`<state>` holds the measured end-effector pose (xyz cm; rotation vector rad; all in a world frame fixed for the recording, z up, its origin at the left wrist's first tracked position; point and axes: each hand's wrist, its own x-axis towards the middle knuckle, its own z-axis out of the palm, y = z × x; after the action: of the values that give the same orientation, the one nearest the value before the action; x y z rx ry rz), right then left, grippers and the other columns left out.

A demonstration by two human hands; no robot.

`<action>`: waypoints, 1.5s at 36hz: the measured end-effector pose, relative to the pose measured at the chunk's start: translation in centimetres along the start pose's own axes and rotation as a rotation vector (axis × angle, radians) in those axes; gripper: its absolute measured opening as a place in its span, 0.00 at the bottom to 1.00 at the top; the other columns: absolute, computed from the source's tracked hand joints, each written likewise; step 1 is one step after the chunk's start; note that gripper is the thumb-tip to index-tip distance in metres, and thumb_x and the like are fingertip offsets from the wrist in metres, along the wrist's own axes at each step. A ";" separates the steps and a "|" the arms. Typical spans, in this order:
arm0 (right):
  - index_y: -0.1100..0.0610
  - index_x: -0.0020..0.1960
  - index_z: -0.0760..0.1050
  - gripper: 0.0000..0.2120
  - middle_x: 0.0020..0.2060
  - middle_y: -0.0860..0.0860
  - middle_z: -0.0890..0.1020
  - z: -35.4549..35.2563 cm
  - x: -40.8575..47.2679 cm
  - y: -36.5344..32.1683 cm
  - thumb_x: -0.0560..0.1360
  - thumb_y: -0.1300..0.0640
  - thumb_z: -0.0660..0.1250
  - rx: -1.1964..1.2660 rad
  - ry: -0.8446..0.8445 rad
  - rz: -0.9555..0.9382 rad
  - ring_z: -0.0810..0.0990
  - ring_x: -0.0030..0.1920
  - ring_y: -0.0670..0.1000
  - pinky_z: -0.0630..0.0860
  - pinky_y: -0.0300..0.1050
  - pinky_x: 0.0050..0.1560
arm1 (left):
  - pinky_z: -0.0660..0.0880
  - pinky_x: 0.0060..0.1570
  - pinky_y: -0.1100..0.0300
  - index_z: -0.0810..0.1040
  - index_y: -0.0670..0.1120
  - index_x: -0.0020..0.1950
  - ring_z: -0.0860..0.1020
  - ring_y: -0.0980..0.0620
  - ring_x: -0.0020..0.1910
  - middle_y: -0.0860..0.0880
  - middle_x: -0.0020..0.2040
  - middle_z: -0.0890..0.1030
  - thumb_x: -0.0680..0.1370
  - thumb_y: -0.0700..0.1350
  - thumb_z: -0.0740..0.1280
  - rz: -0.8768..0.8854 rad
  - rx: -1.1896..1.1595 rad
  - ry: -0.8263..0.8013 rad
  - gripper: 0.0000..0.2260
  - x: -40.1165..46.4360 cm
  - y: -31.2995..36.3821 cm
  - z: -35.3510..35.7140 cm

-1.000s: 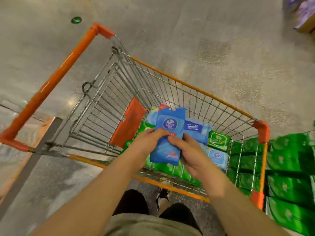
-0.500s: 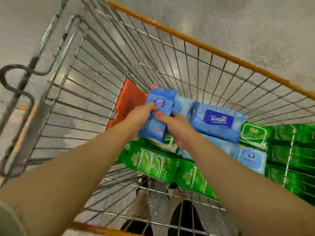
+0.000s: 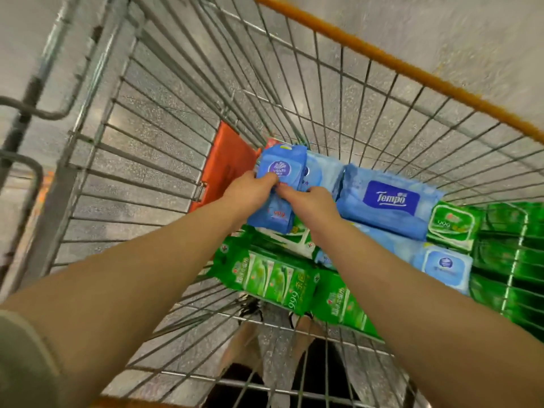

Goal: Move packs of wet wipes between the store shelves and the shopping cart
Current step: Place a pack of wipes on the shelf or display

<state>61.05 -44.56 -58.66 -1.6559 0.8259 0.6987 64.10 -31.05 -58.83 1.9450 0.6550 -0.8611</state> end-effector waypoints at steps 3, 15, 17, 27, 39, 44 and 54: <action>0.56 0.57 0.80 0.20 0.46 0.49 0.83 -2.0 -1.5 -0.8 0.73 0.42 0.72 -0.095 0.024 0.026 0.81 0.49 0.53 0.75 0.44 0.43 | 0.79 0.55 0.51 0.80 0.46 0.60 0.82 0.45 0.54 0.47 0.55 0.84 0.73 0.63 0.68 0.113 0.105 0.079 0.24 -1.7 1.5 -1.1; 0.57 0.73 0.72 0.28 0.70 0.55 0.76 -15.0 -10.5 -9.4 0.80 0.40 0.62 -0.578 0.121 -0.225 0.79 0.62 0.54 0.69 0.38 0.55 | 0.73 0.58 0.47 0.75 0.41 0.66 0.77 0.40 0.63 0.40 0.63 0.79 0.78 0.66 0.64 0.391 0.473 0.079 0.31 -11.7 12.6 -6.0; 0.57 0.76 0.68 0.29 0.74 0.55 0.72 -17.3 -12.8 -11.6 0.81 0.41 0.63 -0.632 0.154 -0.293 0.73 0.71 0.56 0.68 0.43 0.66 | 0.71 0.68 0.45 0.66 0.43 0.78 0.74 0.42 0.69 0.40 0.73 0.72 0.73 0.73 0.61 0.421 0.505 0.085 0.44 -14.3 15.1 -6.8; 0.58 0.82 0.54 0.37 0.80 0.55 0.61 -25.8 -23.3 -19.2 0.81 0.41 0.62 -0.701 0.358 -0.535 0.60 0.79 0.55 0.59 0.46 0.75 | 0.61 0.76 0.48 0.62 0.50 0.81 0.63 0.44 0.78 0.46 0.80 0.63 0.71 0.75 0.58 0.650 0.707 0.203 0.45 -25.8 25.7 -9.2; 0.56 0.83 0.51 0.39 0.81 0.53 0.58 -30.3 -32.9 -20.1 0.80 0.40 0.63 -0.805 0.516 -0.575 0.59 0.79 0.54 0.59 0.47 0.76 | 0.62 0.75 0.40 0.64 0.56 0.79 0.61 0.45 0.79 0.49 0.81 0.62 0.72 0.78 0.56 0.962 0.912 0.252 0.41 -34.4 31.2 -10.0; 0.56 0.83 0.51 0.39 0.81 0.53 0.57 -31.6 -38.1 -17.2 0.80 0.40 0.63 -0.826 0.577 -0.502 0.58 0.80 0.53 0.58 0.46 0.76 | 0.64 0.73 0.42 0.65 0.57 0.79 0.62 0.46 0.78 0.52 0.80 0.62 0.75 0.75 0.57 1.136 1.029 0.189 0.37 -37.4 32.2 -7.3; 0.58 0.80 0.59 0.35 0.77 0.58 0.66 -33.4 -51.3 -6.7 0.79 0.44 0.67 -0.748 0.826 -0.235 0.66 0.76 0.56 0.62 0.44 0.74 | 0.69 0.70 0.46 0.68 0.57 0.77 0.67 0.46 0.74 0.50 0.78 0.68 0.74 0.74 0.61 1.472 1.105 -0.118 0.36 -45.7 31.9 3.1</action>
<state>37.57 -67.71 -6.64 -2.7539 0.9592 0.1100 57.87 -53.62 -8.16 2.4292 -1.5353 -0.2747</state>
